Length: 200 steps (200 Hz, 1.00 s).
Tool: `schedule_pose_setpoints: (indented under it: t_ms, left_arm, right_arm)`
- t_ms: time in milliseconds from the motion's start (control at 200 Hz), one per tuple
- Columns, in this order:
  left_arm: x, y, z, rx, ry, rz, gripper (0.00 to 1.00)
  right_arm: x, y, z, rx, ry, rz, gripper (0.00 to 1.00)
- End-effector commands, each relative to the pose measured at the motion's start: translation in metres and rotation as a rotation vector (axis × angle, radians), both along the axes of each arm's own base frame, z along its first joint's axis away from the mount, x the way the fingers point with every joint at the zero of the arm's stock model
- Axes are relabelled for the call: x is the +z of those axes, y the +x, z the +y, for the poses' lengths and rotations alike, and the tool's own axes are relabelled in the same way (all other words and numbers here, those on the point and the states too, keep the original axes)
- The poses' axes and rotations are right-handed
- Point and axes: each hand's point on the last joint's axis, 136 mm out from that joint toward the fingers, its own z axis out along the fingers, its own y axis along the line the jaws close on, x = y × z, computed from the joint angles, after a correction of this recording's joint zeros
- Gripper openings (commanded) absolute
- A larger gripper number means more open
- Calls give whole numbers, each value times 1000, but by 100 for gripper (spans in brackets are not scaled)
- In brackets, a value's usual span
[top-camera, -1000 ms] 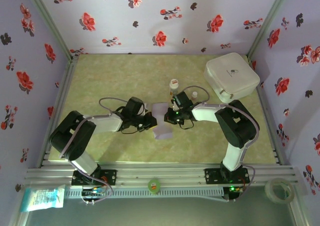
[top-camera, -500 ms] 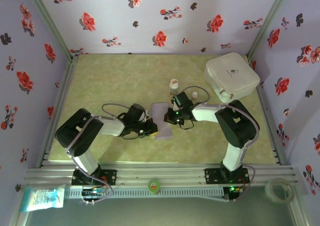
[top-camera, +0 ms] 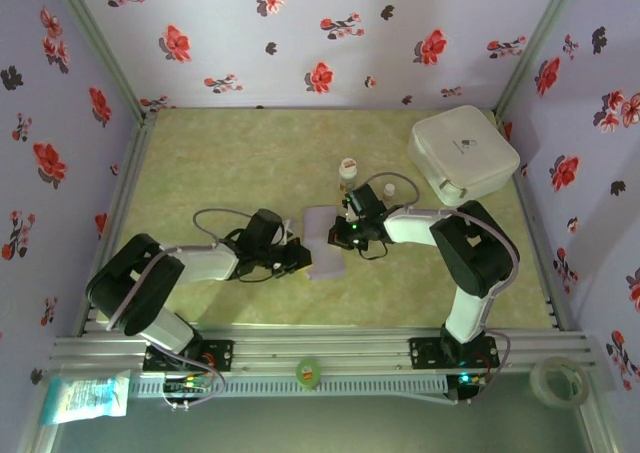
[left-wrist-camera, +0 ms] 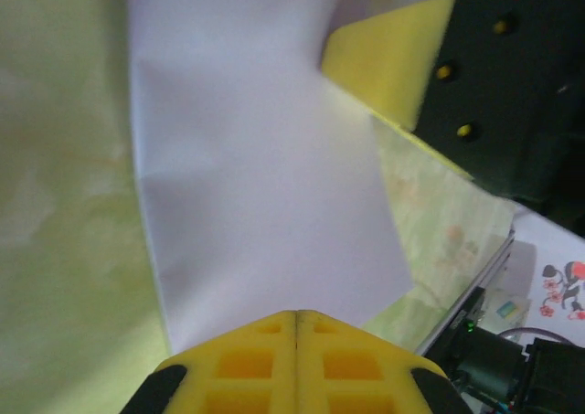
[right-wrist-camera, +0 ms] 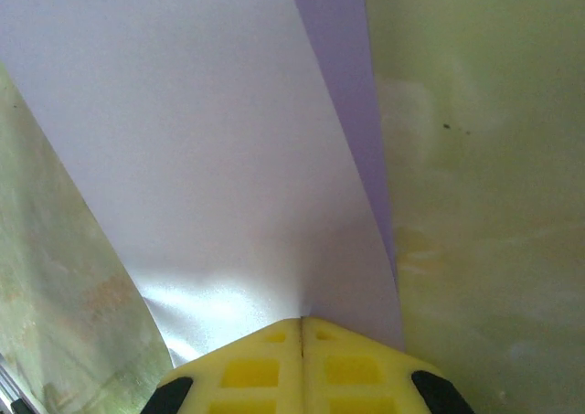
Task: Fold a paper plane with a square sheet of paper (pick it up from the middle)
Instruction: First fold the square sheet of paper in half at the center of the table.
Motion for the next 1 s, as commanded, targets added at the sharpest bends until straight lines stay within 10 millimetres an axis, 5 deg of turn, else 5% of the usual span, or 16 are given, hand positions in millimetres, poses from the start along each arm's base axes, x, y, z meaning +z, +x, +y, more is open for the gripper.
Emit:
schedule_pose_setpoints:
  t_ms: [0,225,470,995]
  left_arm:
    - [15,9,-20,-8,-88,-12,1]
    - [-23,-5,-19,-25,-55,64,0]
    - [-62,-45,15,-24,34,159,0]
    - [-55,-64,32,-137,252,140,0]
  right_arm:
    - [-36,-21,-36,-52,-174,88,0]
    - [-38,-23,-37,-55,-173,90,0]
    - [-39,-25,-39,-55,-181,92,0]
    - [-37,-24,-40,-56,-185,88,0]
